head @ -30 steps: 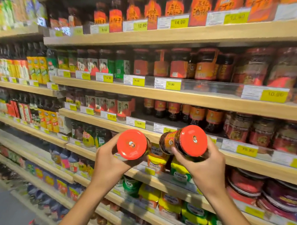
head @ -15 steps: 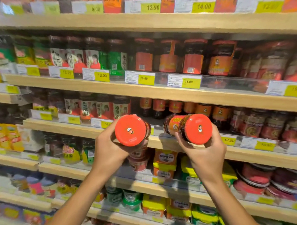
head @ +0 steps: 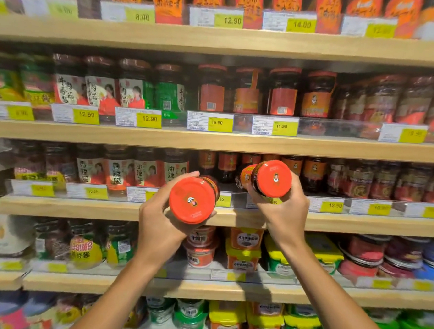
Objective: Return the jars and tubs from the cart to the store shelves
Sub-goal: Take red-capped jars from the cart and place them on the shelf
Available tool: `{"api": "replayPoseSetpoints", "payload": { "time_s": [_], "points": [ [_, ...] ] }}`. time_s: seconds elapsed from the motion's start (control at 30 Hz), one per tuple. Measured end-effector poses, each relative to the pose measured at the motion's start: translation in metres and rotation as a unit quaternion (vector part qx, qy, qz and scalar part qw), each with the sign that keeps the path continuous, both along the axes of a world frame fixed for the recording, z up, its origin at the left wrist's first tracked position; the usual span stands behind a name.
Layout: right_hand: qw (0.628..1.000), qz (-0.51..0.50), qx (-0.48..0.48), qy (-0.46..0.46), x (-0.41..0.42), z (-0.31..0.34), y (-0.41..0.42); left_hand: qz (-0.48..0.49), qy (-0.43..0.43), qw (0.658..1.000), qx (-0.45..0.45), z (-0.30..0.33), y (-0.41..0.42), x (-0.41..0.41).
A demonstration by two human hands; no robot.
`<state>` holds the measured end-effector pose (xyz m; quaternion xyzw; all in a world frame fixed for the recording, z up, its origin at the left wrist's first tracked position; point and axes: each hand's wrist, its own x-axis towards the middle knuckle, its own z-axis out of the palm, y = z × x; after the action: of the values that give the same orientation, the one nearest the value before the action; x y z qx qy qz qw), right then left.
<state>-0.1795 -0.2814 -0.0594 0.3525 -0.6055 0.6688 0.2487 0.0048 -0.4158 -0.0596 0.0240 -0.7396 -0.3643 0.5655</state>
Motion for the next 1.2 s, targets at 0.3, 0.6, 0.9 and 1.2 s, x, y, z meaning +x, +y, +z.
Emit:
{"api": "replayPoseSetpoints", "payload": {
  "time_s": [0.3, 0.6, 0.9, 1.2],
  "points": [
    [0.993, -0.034, 0.111, -0.007, -0.027, 0.007, -0.014, -0.009, 0.028, 1.000, -0.010, 0.000, -0.007, -0.008],
    [0.957, -0.111, 0.263, -0.056, -0.048, 0.040, -0.036, 0.009, 0.018, 0.999, -0.046, 0.008, -0.017, -0.019],
    [0.919, -0.091, 0.379, -0.058, -0.058, 0.053, -0.058, 0.013, 0.010, 0.999, -0.043, 0.012, -0.027, -0.029],
    [0.886, -0.077, 0.451, -0.071, -0.057, 0.053, -0.050, 0.060, -0.029, 0.994, -0.092, 0.012, -0.038, -0.049]
  ]
}}
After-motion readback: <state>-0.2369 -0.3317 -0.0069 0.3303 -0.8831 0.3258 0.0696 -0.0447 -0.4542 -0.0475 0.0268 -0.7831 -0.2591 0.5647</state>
